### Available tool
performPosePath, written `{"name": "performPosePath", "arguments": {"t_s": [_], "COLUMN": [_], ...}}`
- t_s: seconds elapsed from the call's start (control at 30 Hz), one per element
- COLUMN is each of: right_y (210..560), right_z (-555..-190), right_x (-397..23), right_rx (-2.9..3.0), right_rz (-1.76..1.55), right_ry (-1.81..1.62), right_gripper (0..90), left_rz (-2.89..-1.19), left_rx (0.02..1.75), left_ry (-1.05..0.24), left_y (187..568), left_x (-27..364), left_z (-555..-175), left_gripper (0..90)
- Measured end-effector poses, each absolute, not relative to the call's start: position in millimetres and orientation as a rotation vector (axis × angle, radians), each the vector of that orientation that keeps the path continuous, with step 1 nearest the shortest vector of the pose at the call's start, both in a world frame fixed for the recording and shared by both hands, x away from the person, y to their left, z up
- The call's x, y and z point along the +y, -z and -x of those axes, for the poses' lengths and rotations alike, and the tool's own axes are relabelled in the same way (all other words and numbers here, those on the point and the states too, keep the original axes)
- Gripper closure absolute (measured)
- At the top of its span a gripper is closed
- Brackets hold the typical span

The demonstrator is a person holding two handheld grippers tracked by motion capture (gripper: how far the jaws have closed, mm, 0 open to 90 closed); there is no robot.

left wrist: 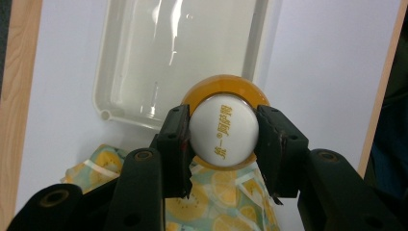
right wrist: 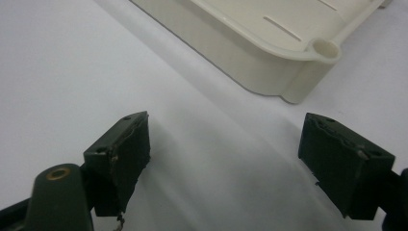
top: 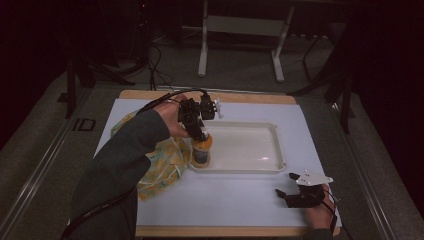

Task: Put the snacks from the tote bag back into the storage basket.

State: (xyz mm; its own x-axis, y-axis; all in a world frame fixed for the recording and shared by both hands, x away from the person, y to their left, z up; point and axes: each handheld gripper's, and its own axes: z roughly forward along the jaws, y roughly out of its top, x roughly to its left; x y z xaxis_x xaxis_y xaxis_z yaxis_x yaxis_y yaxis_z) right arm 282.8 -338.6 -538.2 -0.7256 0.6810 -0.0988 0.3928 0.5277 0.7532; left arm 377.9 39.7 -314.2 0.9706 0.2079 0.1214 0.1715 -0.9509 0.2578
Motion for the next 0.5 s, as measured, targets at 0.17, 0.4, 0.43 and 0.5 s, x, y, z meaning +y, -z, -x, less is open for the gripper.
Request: {"name": "performPosePath", "arguments": {"t_s": [0.17, 0.4, 0.43, 0.5], "right_y": [538.2, 538.2, 538.2, 538.2], "right_z": [-282.7, -282.7, -282.7, -282.7], "right_x": [-338.7, -338.7, -338.7, -338.6], "right_rx": [2.389, 2.389, 2.389, 2.39], "right_rz": [-0.883, -0.883, -0.883, -0.883], "right_ry": [-1.037, -1.038, -1.038, -1.037], "right_gripper": [18.0, 18.0, 18.0, 18.0], "left_rz": [-2.882, -2.885, -2.885, -2.893], "left_rx": [0.286, 0.295, 0.295, 0.303], "left_ry": [-0.223, -0.222, -0.222, -0.221], "left_y": [320.1, 329.1, 329.1, 333.2], "left_x": [36.6, 34.8, 34.8, 33.3], "left_z": [-379.7, -383.3, -383.3, -383.7], "left_gripper": [58.8, 58.8, 58.8, 58.8]}}
